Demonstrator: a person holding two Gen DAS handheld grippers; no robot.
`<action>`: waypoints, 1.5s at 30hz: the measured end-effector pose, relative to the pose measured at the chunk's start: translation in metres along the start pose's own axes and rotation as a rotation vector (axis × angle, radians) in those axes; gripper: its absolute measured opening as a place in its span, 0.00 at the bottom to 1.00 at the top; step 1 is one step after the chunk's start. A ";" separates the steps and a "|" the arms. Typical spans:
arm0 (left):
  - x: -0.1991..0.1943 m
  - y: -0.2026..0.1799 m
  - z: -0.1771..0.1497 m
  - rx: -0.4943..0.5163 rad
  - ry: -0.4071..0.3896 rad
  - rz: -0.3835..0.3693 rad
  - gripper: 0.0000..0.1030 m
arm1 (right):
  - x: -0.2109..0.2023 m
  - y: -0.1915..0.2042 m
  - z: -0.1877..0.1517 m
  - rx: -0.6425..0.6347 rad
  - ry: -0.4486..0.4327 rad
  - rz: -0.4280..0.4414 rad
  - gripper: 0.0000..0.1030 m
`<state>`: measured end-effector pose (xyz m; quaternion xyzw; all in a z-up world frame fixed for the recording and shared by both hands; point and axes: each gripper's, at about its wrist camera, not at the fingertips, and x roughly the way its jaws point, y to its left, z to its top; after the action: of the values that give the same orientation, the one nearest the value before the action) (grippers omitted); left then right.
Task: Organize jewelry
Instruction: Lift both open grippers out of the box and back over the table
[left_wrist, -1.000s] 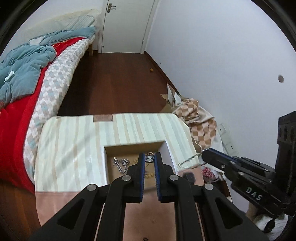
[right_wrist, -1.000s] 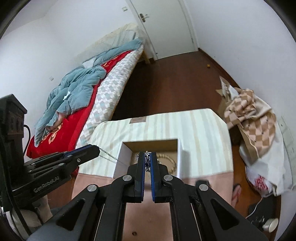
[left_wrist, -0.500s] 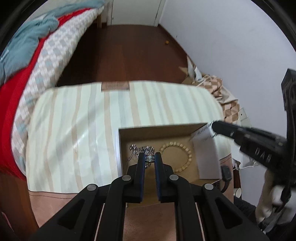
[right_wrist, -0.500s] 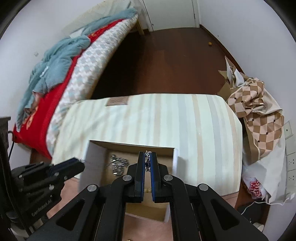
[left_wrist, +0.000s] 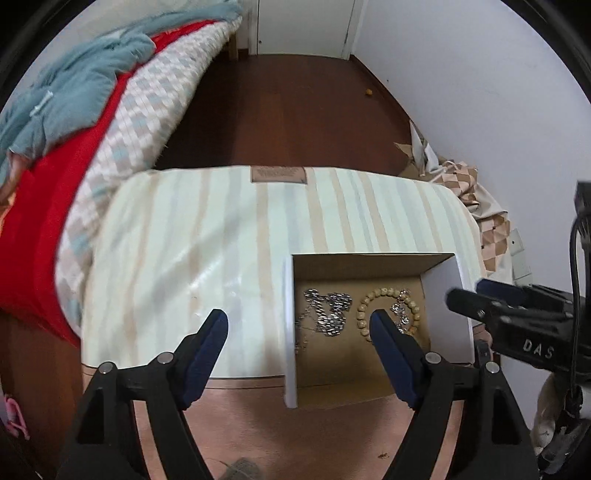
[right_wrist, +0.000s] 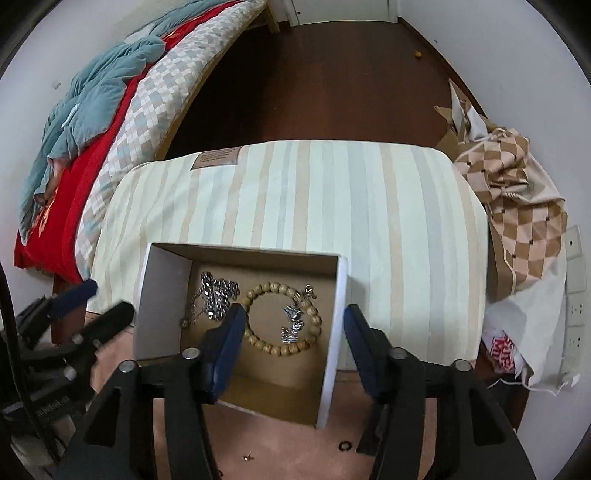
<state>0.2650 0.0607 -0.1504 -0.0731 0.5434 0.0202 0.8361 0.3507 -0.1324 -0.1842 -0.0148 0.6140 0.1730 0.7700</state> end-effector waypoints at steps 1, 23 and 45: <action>-0.004 0.001 -0.002 0.005 -0.014 0.011 0.76 | -0.003 -0.001 -0.004 0.000 -0.005 -0.009 0.56; -0.027 -0.001 -0.051 -0.003 -0.093 0.169 0.98 | -0.035 0.016 -0.074 0.004 -0.140 -0.244 0.99; -0.126 -0.009 -0.095 -0.011 -0.275 0.200 0.98 | -0.140 0.056 -0.129 -0.010 -0.361 -0.246 0.99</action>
<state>0.1279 0.0442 -0.0723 -0.0198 0.4281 0.1158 0.8961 0.1877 -0.1452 -0.0720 -0.0622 0.4588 0.0806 0.8827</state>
